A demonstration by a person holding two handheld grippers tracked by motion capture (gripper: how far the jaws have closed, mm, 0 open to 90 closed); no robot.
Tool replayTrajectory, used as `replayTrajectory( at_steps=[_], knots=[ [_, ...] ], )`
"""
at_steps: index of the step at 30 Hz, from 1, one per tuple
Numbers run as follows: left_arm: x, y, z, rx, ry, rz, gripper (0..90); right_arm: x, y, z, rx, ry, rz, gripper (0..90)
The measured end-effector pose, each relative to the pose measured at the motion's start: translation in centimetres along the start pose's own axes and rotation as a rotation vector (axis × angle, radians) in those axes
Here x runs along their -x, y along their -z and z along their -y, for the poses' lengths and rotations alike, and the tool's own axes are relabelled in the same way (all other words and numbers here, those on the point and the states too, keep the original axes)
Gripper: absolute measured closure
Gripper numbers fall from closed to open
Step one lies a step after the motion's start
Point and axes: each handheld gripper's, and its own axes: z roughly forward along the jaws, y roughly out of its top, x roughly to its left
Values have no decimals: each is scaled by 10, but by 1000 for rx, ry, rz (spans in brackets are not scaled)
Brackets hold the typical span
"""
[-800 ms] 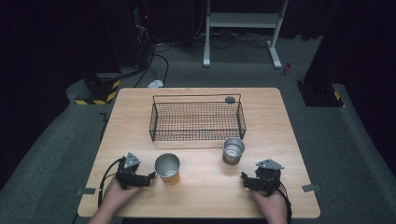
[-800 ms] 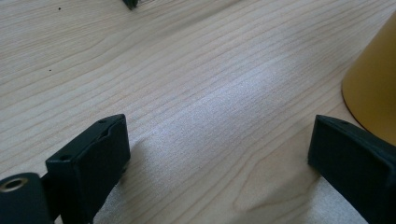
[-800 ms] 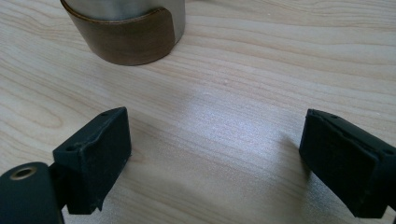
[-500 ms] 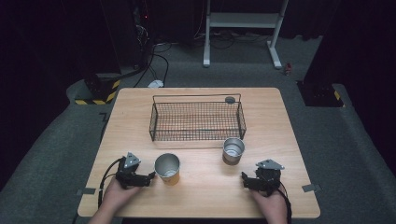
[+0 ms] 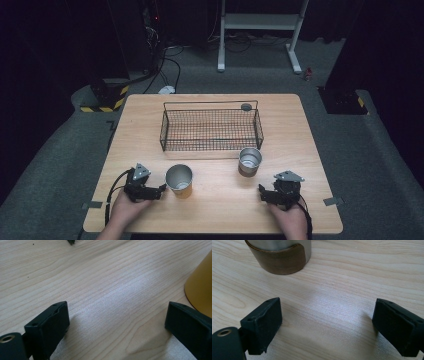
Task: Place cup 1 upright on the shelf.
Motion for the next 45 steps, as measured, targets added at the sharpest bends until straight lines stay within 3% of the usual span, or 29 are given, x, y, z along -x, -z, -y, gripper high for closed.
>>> replayTrajectory(
  at_steps=[4,11,15,16,19,31,45],
  knots=[
    [-1,0,-1,-16,14,-19,7,0,0,0,0,0,0,89],
    [0,2,-1,-4,-18,-35,8,0,0,0,0,0,0,89],
    [-1,5,-1,8,-14,-19,5,0,0,0,0,2,0,89],
    [0,6,-1,16,6,3,5,0,0,0,0,2,0,89],
    [0,8,-2,26,0,14,5,0,0,0,1,2,0,89],
    [-1,31,-6,125,20,95,4,0,0,0,0,0,0,89],
    [14,46,-7,179,-35,123,4,0,0,0,1,0,-1,89]
  ],
)
